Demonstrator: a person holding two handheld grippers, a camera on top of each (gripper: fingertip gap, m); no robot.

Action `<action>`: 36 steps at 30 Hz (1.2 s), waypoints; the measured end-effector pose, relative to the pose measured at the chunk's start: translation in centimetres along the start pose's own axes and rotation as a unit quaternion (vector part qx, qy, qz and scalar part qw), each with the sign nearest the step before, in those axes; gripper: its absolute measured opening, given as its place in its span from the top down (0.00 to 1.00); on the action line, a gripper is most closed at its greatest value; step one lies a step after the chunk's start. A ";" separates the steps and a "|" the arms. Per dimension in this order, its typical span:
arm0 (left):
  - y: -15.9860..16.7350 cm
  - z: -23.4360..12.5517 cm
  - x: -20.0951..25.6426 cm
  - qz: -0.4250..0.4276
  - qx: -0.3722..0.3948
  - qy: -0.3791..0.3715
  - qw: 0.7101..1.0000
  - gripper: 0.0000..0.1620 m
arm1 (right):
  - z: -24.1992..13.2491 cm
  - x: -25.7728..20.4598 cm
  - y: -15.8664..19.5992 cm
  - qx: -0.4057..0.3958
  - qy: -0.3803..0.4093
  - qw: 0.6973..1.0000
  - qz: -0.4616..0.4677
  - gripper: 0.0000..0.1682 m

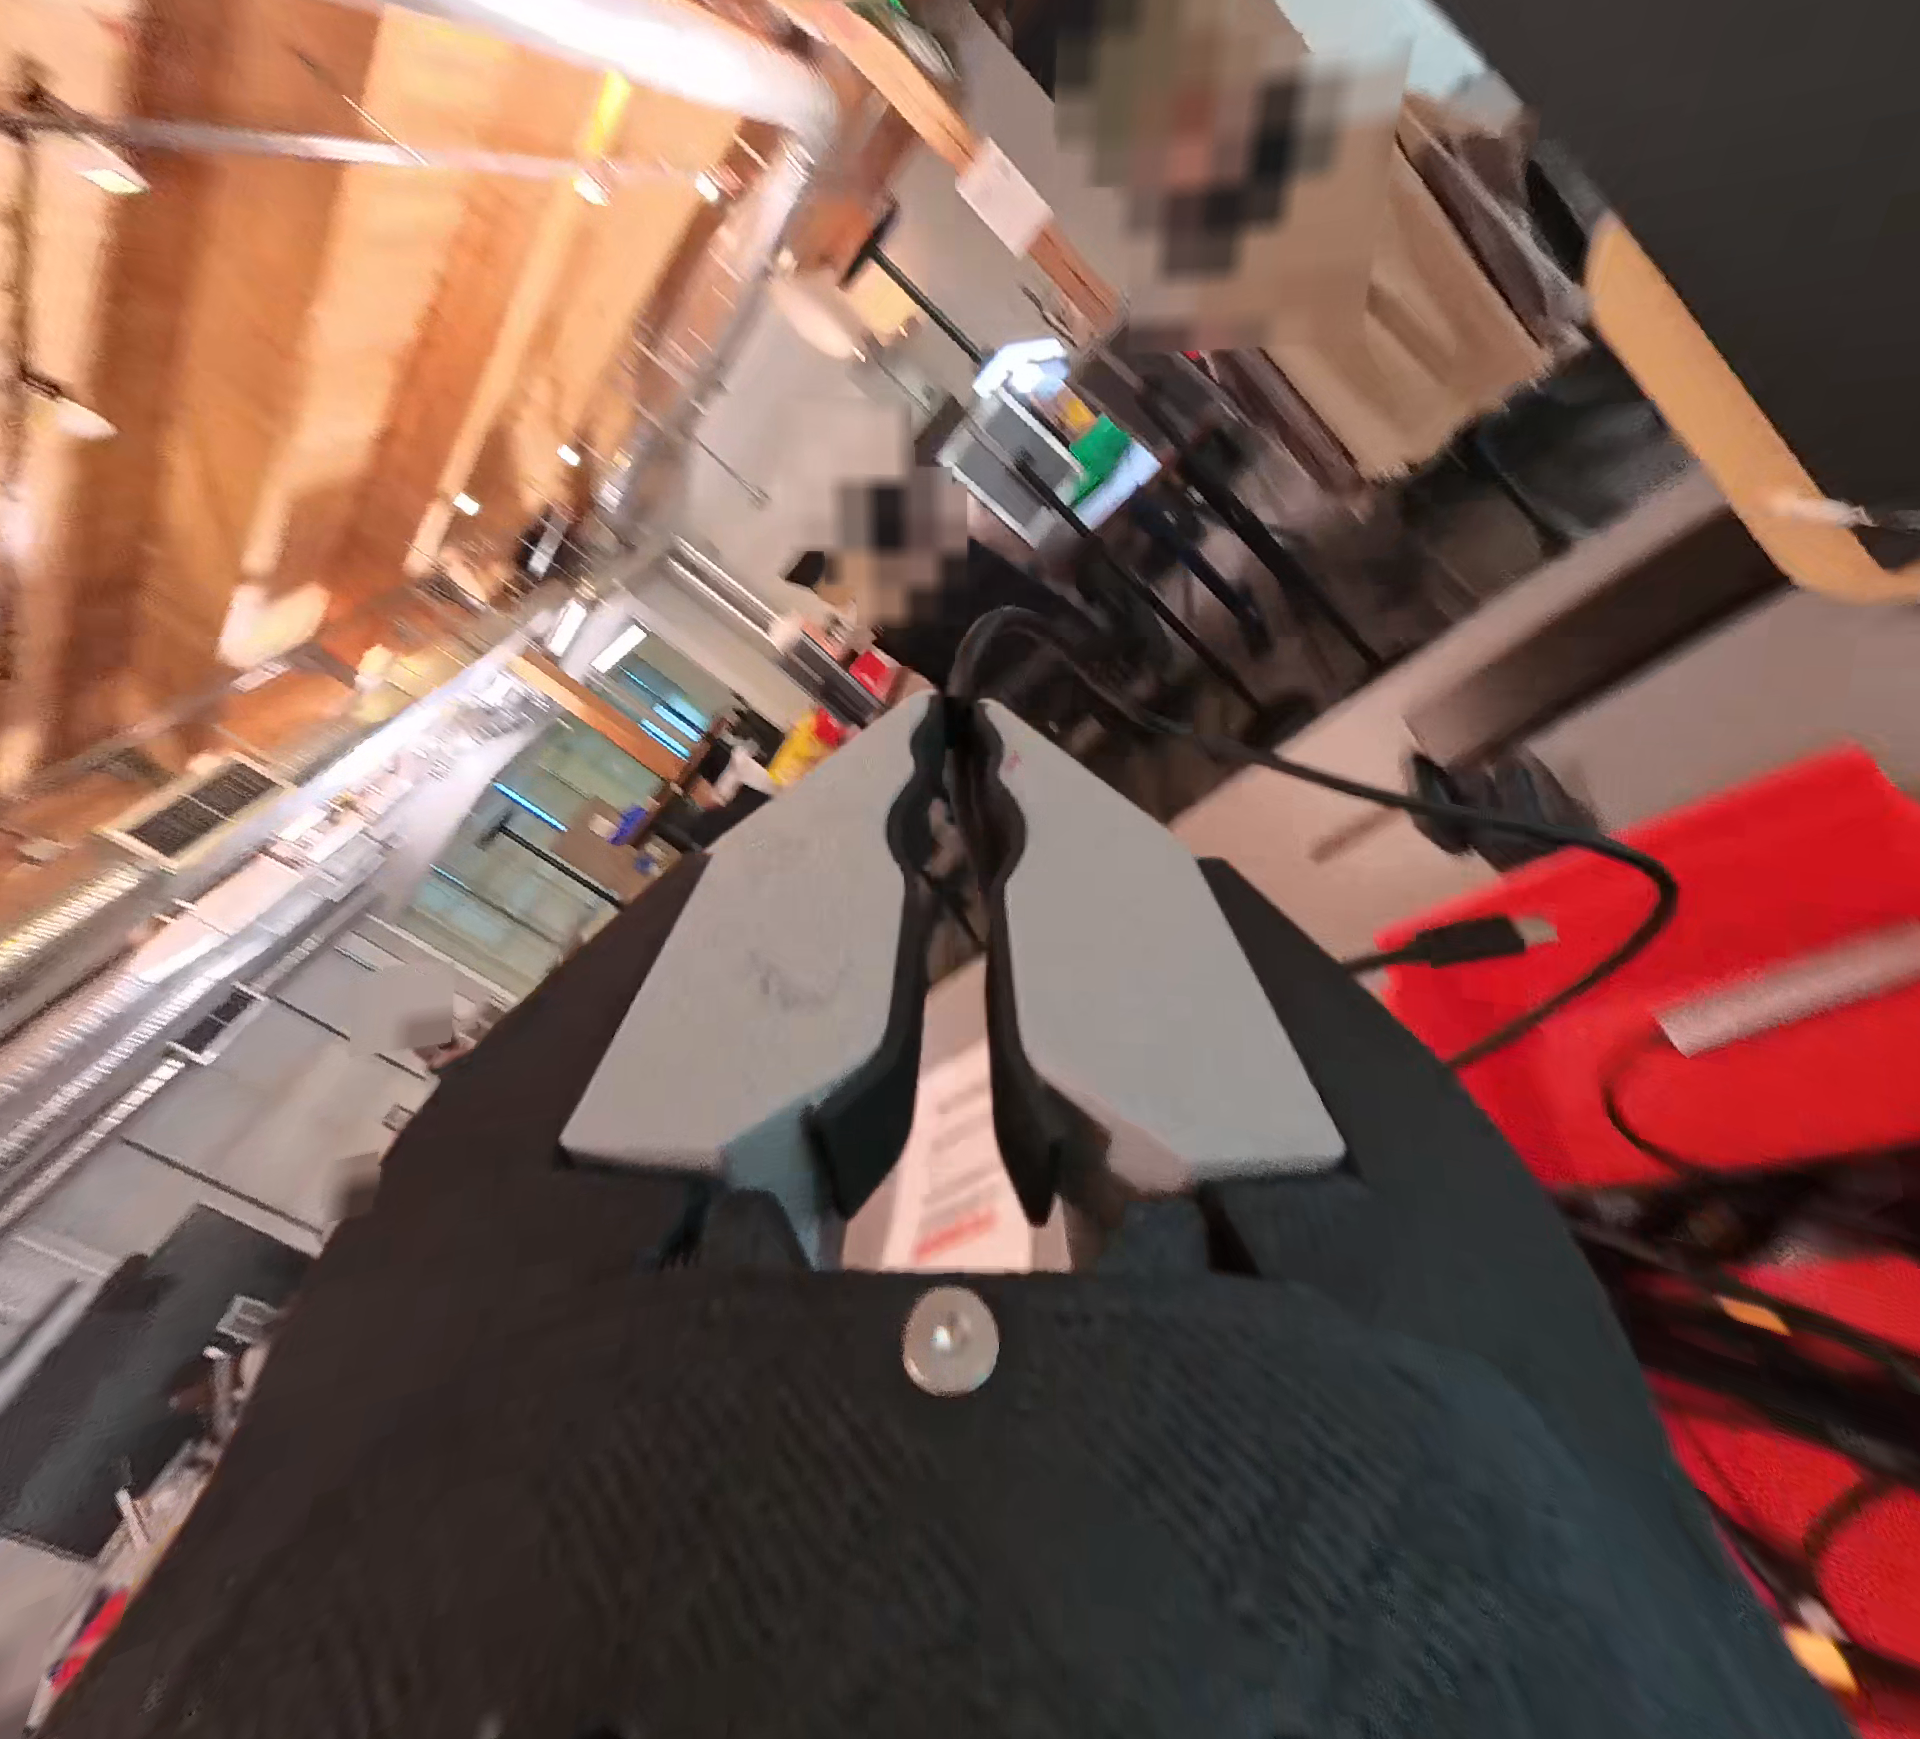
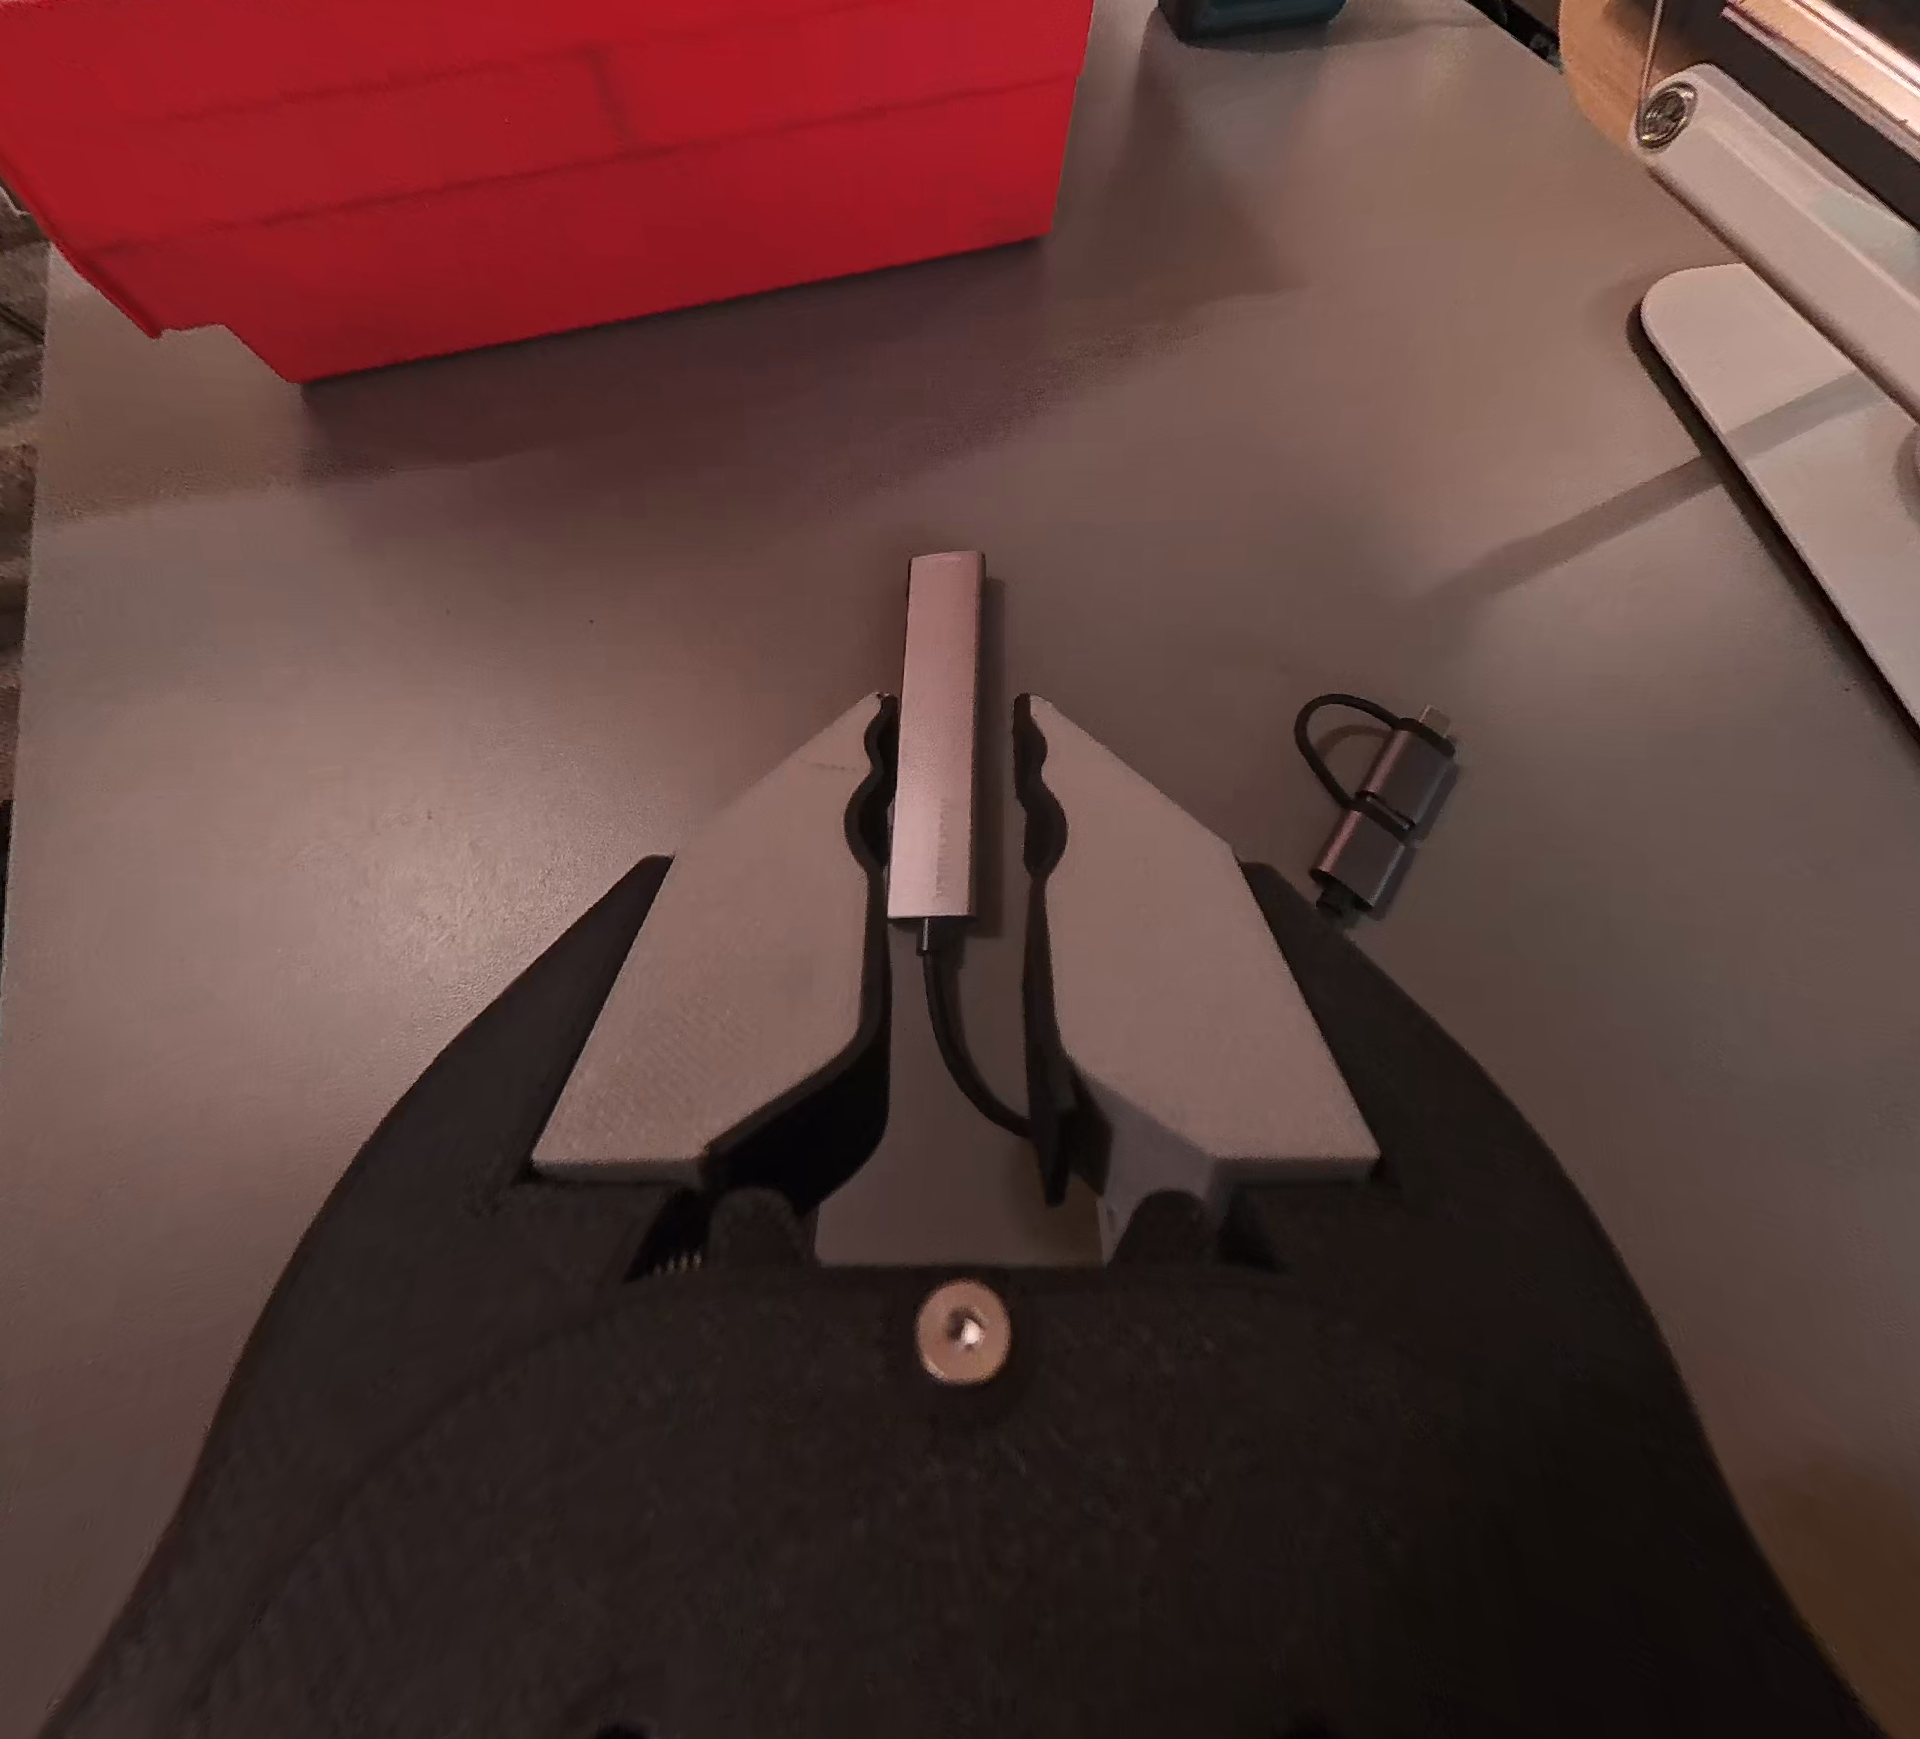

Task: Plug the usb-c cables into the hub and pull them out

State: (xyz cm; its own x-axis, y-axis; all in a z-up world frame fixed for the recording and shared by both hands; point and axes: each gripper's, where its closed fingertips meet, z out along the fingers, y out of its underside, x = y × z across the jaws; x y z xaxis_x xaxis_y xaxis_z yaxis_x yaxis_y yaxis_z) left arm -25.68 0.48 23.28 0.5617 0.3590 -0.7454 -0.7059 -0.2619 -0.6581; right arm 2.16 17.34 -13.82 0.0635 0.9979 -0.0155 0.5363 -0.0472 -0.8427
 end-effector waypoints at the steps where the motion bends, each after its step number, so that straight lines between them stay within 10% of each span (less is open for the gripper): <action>1: -1.6 -0.1 -1.3 0.003 0.011 -0.013 1.000 1.00 | -0.1 0.1 -0.1 0.003 0.002 1.000 0.003 0.89; 15: -14.1 -0.2 2.8 -0.057 0.112 0.096 0.987 0.99 | -2.2 -1.8 -4.0 0.120 -0.076 0.989 0.039 0.79; 30: -13.7 -1.1 25.3 -0.029 0.120 0.297 0.947 0.99 | -8.8 -3.5 -9.3 0.307 -0.184 0.931 0.074 0.61; 36: -12.0 -0.1 28.7 0.022 0.099 0.298 0.949 0.99 | -7.0 3.1 -6.2 0.192 0.090 0.977 0.019 0.62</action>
State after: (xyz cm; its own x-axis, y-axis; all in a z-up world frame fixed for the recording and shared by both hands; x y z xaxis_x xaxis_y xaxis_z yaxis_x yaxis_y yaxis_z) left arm -1.05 13.83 9.81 0.6325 -0.2345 -0.7382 -0.7683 -0.0692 -0.6363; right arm 4.95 20.39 -4.90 0.2424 0.9701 0.0138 0.1767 -0.0301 -0.9838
